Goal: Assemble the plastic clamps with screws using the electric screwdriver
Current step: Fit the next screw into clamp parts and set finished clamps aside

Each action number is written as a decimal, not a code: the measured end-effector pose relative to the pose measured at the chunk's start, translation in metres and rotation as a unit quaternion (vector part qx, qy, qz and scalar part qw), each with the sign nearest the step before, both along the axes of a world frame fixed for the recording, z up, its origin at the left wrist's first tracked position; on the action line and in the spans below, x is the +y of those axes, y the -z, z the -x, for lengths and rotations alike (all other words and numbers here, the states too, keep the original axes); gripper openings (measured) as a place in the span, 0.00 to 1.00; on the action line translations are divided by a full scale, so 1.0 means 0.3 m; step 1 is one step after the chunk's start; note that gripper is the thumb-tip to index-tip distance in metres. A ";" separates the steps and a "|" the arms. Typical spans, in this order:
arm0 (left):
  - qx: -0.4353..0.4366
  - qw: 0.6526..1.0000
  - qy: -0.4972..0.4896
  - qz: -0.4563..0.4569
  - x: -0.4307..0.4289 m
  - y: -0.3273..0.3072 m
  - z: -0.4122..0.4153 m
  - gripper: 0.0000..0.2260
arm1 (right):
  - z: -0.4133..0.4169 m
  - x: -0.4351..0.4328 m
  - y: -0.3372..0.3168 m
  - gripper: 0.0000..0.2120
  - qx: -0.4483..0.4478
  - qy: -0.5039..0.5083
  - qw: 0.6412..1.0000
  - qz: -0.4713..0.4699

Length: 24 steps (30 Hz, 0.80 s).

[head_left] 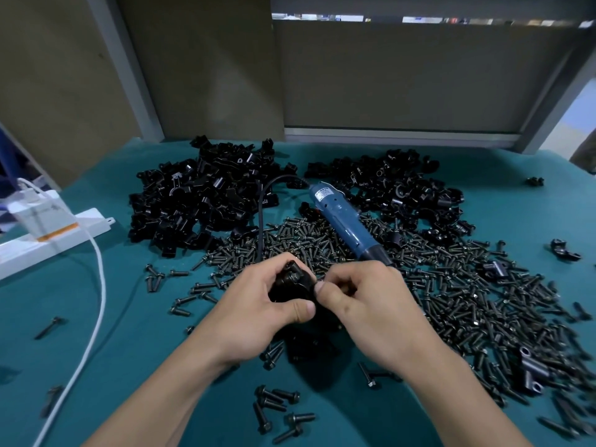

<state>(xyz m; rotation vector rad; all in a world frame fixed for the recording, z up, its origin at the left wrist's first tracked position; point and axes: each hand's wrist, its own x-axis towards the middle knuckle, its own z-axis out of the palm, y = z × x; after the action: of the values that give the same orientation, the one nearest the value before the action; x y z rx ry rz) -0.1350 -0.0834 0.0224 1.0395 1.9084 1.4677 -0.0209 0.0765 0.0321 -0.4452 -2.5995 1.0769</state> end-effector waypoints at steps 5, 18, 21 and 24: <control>0.032 0.999 -0.012 0.024 -0.004 0.001 -0.002 0.10 | 0.014 -0.014 0.015 0.11 0.026 0.032 0.998 0.038; 0.081 0.993 -0.052 0.062 0.005 0.011 -0.002 0.11 | 0.018 -0.013 0.022 0.15 -0.036 0.012 0.999 0.032; 0.081 0.993 -0.055 0.065 0.007 0.014 -0.003 0.10 | 0.012 -0.004 0.022 0.15 -0.022 0.019 0.999 0.032; 0.083 0.992 -0.067 0.069 0.009 0.014 -0.003 0.11 | 0.007 0.002 0.021 0.07 -0.013 0.002 0.999 0.041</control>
<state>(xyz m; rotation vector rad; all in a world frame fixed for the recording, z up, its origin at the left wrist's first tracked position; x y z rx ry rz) -0.1342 -0.0808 0.0183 1.0129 2.2018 1.3337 -0.0229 0.0770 0.0259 -0.4856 -2.5825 1.1883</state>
